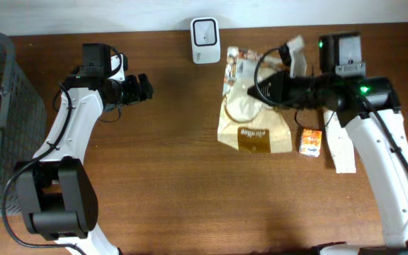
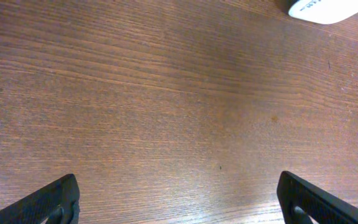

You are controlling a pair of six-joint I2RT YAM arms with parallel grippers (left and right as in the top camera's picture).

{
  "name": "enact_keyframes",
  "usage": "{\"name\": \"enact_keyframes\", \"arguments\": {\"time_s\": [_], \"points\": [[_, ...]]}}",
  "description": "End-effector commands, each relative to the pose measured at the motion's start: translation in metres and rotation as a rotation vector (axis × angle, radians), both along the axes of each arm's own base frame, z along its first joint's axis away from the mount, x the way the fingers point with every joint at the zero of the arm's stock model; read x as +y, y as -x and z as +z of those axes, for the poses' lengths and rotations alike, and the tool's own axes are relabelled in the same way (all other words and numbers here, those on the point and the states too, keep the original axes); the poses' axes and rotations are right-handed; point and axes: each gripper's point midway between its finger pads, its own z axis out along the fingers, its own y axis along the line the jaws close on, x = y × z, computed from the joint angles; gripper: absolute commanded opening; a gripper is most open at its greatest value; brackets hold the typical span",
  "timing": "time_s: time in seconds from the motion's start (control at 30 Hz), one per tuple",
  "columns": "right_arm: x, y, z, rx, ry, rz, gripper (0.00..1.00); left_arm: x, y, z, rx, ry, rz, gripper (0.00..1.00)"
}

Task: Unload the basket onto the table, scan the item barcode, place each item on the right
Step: 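Hold the rice bag up to the scanner with the right gripper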

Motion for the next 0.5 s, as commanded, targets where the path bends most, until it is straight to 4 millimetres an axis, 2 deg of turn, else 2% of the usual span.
{"name": "enact_keyframes", "arguments": {"time_s": [0.0, 0.07, 0.17, 0.23, 0.47], "points": [[0.0, -0.032, 0.035, -0.229, 0.189, -0.04, 0.04, 0.002, 0.0, -0.001, -0.002, -0.015, -0.007, 0.99], [-0.007, -0.062, 0.029, -0.338, 0.393, -0.115, 0.04, 0.002, 0.0, -0.001, -0.002, -0.015, -0.007, 0.99], [0.0, -0.095, 0.017, -0.479, 0.604, -0.131, 0.04, 0.002, 0.0, -0.001, -0.002, -0.015, -0.006, 0.99], [0.002, -0.13, 0.004, -0.585, 0.824, -0.193, 0.04, 0.001, 0.0, -0.001, -0.002, -0.015, -0.008, 0.99], [0.02, -0.195, -0.029, -0.813, 1.229, -0.144, 0.04, 0.001, 0.0, -0.001, -0.002, -0.015, -0.007, 0.99]]}}
